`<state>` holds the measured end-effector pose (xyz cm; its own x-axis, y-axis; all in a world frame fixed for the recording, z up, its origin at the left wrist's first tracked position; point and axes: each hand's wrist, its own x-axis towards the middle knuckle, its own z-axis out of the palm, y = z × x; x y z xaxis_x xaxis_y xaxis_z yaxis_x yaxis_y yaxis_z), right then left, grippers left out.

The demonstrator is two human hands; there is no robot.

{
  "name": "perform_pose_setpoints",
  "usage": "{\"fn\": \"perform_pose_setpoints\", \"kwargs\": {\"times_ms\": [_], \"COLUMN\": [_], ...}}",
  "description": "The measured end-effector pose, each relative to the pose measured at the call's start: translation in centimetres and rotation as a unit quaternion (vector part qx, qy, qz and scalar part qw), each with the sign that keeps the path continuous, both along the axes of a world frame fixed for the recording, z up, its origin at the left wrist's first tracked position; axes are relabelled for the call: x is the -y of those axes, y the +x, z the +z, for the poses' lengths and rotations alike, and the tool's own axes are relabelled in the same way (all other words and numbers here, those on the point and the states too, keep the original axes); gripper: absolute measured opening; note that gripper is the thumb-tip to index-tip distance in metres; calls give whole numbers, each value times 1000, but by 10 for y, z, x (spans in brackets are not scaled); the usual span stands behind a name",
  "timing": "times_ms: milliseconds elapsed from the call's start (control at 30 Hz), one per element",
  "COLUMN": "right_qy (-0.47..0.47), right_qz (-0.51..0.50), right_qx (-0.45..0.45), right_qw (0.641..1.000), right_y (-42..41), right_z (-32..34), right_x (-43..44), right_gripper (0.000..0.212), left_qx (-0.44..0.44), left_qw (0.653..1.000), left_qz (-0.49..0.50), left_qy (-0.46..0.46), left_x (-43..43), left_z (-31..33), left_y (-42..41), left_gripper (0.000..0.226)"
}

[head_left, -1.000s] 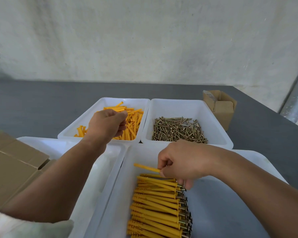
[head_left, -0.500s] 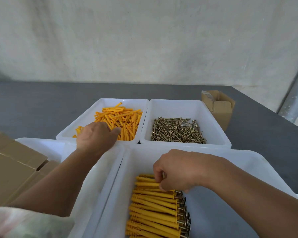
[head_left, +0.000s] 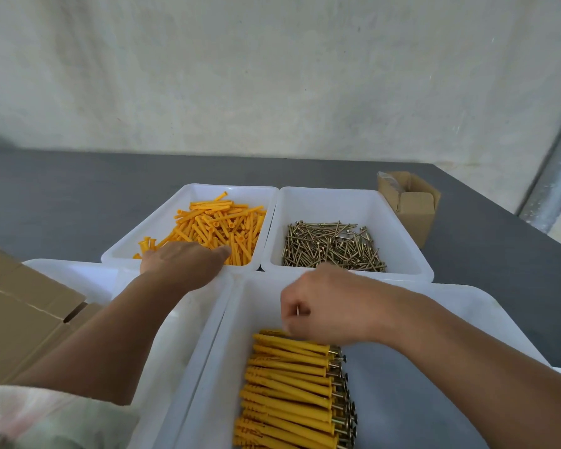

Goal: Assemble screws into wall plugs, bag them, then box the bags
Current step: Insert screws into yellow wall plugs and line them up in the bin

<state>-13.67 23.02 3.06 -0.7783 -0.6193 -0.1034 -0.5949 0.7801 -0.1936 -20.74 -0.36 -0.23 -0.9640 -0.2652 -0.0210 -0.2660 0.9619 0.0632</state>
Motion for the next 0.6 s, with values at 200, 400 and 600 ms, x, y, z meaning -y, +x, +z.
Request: {"fn": "perform_pose_setpoints", "kwargs": {"times_ms": [200, 400, 600], "right_qy": [-165, -78, 29], "right_qz": [-128, -234, -259], "right_qx": [-134, -22, 33], "right_qw": [969, 969, 965], "right_y": [-28, -50, -58], "right_z": [11, -12, -22], "right_x": [-24, -54, -56], "right_gripper": [30, 60, 81], "left_qx": [35, 46, 50], "left_qw": [999, 998, 998], "left_qz": [-39, -27, -25], "left_qy": [-4, -13, -16], "left_x": [-1, 1, 1], "left_z": [3, 2, 1], "left_y": [1, -2, -3], "left_gripper": [66, 80, 85]}}
